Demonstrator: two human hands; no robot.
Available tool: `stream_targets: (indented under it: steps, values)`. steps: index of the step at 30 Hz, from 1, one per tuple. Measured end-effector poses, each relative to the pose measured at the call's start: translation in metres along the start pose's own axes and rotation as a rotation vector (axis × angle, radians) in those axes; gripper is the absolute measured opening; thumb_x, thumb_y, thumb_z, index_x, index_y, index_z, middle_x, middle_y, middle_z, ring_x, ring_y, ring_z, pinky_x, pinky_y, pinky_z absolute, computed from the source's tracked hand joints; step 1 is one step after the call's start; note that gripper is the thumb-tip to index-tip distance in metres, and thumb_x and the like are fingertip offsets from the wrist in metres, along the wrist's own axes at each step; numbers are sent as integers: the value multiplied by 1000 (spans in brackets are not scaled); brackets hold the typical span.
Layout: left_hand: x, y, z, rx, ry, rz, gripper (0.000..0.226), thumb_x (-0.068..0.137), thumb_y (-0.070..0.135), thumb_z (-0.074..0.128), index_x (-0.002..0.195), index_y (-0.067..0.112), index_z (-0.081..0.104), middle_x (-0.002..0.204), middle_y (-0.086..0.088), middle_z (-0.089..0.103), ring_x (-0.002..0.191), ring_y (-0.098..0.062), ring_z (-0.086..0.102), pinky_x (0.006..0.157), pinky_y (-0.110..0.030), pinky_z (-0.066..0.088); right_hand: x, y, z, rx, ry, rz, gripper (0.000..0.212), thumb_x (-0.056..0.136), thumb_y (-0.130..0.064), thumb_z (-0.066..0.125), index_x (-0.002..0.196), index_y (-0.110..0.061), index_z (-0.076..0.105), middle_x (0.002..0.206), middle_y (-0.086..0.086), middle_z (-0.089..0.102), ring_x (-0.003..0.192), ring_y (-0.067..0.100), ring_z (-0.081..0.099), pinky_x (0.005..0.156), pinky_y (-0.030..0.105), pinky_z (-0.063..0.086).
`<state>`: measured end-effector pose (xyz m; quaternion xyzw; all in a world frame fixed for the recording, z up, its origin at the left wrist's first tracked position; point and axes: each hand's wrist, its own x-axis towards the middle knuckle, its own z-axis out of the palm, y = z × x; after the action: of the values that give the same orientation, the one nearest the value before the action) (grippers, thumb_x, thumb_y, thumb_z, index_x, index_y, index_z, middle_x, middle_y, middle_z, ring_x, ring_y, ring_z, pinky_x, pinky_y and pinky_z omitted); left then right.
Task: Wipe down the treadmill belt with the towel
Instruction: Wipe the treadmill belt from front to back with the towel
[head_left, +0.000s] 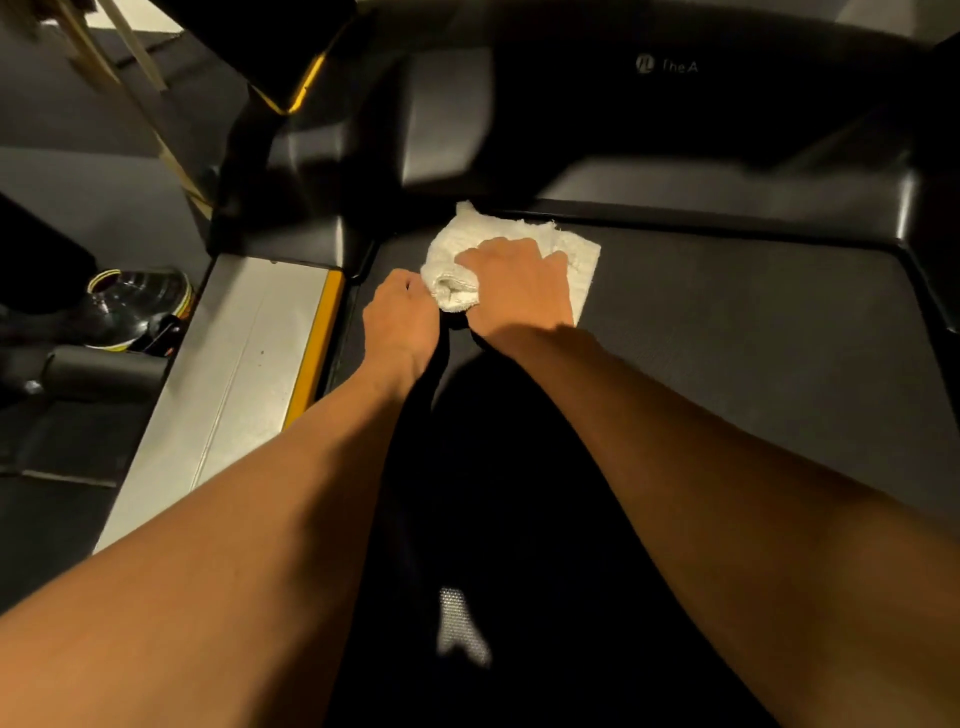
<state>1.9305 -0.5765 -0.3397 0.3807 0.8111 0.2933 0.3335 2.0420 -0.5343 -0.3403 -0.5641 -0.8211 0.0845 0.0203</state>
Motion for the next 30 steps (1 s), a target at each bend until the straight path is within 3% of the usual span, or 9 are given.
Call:
stream_targets:
  steps: [4, 8, 11, 15, 18, 21, 25, 27, 30]
  values:
    - [6, 1, -5, -33, -74, -21, 43, 101, 29, 30, 117, 2, 59, 121, -20, 62, 113, -39, 57, 102, -46, 42, 10, -8, 15, -64, 37, 15, 57, 83, -12, 60, 135, -30, 45, 134, 4, 43, 120, 29, 40, 87, 45, 33]
    - [9, 1, -5, -36, -109, -46, 38, 101, 27, 30, 111, 4, 58, 118, -21, 61, 109, -38, 58, 100, -48, 43, 28, -13, 5, -37, 82, 37, 50, 88, -3, 56, 135, -20, 47, 131, 10, 46, 120, 31, 43, 90, 46, 39]
    - [6, -3, -5, -51, -44, -53, 36, 95, 17, 31, 112, 4, 60, 117, -20, 62, 106, -38, 58, 95, -49, 47, 22, -27, 13, -33, 67, -117, 43, 92, -5, 46, 131, -23, 49, 132, 6, 47, 118, 29, 45, 91, 46, 36]
    - [3, -9, -4, -115, 12, -77, 23, 91, 18, 33, 92, 15, 56, 100, -14, 65, 94, -33, 60, 86, -46, 49, 20, -2, 10, -91, 75, -202, 47, 89, 0, 44, 129, -23, 51, 128, 6, 53, 111, 32, 52, 89, 44, 38]
    - [2, -5, -4, -95, -39, -58, 26, 96, 16, 35, 106, 19, 59, 106, -7, 64, 102, -28, 59, 89, -38, 47, 22, 29, 3, -175, 113, -80, 51, 87, 3, 47, 132, -21, 49, 125, 11, 54, 103, 35, 57, 84, 42, 41]
    - [2, -8, -5, 15, -90, 6, 32, 96, 6, 39, 117, 15, 61, 111, -4, 60, 93, -20, 54, 79, -26, 40, 10, 21, 2, -170, 7, -145, 46, 91, -4, 46, 133, -22, 48, 129, 8, 53, 109, 33, 56, 90, 41, 40]
    - [5, -12, -9, 20, -84, 46, 28, 95, 5, 40, 106, 17, 63, 112, -14, 66, 94, -30, 63, 85, -36, 51, -6, 26, -4, -109, -76, -274, 43, 95, -14, 48, 136, -26, 46, 136, 0, 50, 122, 26, 49, 99, 36, 34]
    - [7, -11, -9, 33, -110, 49, 23, 97, 8, 42, 106, 17, 61, 115, -14, 64, 97, -29, 61, 92, -37, 49, -11, 54, -13, -57, -11, -151, 43, 92, -10, 48, 131, -27, 51, 126, -5, 54, 115, 26, 54, 92, 32, 37]
    - [8, -13, -4, 158, -113, 113, 18, 97, 13, 50, 114, 11, 57, 115, -13, 62, 102, -27, 58, 91, -33, 43, -20, 92, -10, -40, 117, 22, 48, 88, -1, 46, 128, -25, 55, 132, 3, 56, 115, 31, 55, 94, 39, 37]
